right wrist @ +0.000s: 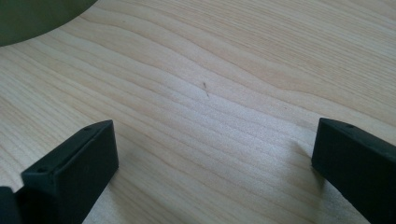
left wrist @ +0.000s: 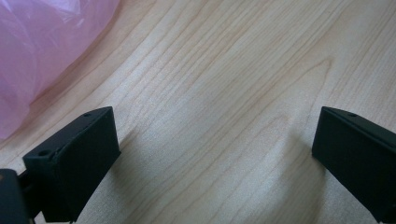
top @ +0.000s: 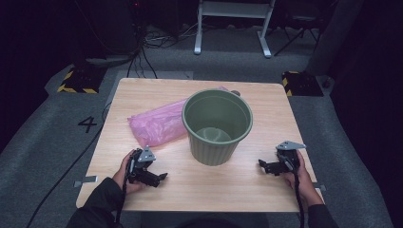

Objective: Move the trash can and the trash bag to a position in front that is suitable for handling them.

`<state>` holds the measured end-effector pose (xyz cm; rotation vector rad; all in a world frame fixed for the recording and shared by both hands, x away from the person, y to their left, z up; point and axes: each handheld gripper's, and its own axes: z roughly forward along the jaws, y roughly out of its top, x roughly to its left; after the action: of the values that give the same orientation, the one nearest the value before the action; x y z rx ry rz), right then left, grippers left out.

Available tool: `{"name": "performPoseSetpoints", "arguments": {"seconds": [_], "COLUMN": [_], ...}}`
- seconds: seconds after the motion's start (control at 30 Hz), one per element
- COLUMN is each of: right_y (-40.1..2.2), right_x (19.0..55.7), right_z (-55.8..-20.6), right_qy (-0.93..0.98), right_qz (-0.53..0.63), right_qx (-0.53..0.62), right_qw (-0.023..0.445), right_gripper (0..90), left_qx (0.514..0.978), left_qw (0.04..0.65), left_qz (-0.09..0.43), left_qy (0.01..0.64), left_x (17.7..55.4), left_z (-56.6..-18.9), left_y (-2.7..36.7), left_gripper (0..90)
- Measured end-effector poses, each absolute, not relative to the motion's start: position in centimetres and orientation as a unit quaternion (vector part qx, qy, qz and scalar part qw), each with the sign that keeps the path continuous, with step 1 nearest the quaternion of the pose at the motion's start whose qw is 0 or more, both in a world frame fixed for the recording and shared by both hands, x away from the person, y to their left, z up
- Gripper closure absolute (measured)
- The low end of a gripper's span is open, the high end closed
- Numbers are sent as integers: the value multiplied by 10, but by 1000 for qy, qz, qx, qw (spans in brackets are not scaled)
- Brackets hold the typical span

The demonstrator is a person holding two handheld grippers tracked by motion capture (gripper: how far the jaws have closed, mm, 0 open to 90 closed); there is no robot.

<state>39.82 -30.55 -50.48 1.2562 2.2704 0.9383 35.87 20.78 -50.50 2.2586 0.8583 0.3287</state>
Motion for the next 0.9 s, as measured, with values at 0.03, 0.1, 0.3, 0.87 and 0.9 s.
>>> {"name": "performPoseSetpoints", "arguments": {"seconds": [0.03, 0.1, 0.3, 0.87, 0.9], "right_y": [-305, -305, -304, -306, -306], "right_x": [398, 398, 393, 397, 397], "right_z": [-505, -505, -504, -504, -504], "right_qy": [808, 809, 814, 815, 815], "right_qz": [334, 334, 341, 342, 342], "right_qx": [446, 445, 426, 429, 429], "right_qw": [190, 190, 197, 186, 185], "right_gripper": [3, 3, 54, 41, 41], "left_qx": [870, 869, 872, 869, 867], "left_qw": [344, 345, 345, 371, 375], "left_qz": [127, 127, 124, 118, 116], "left_qy": [330, 331, 325, 306, 306], "left_x": [359, 359, 363, 391, 393], "left_z": [-505, -505, -505, -494, -492], "left_y": [208, 207, 200, 160, 156], "left_gripper": [3, 3, 3, 150, 160]}}
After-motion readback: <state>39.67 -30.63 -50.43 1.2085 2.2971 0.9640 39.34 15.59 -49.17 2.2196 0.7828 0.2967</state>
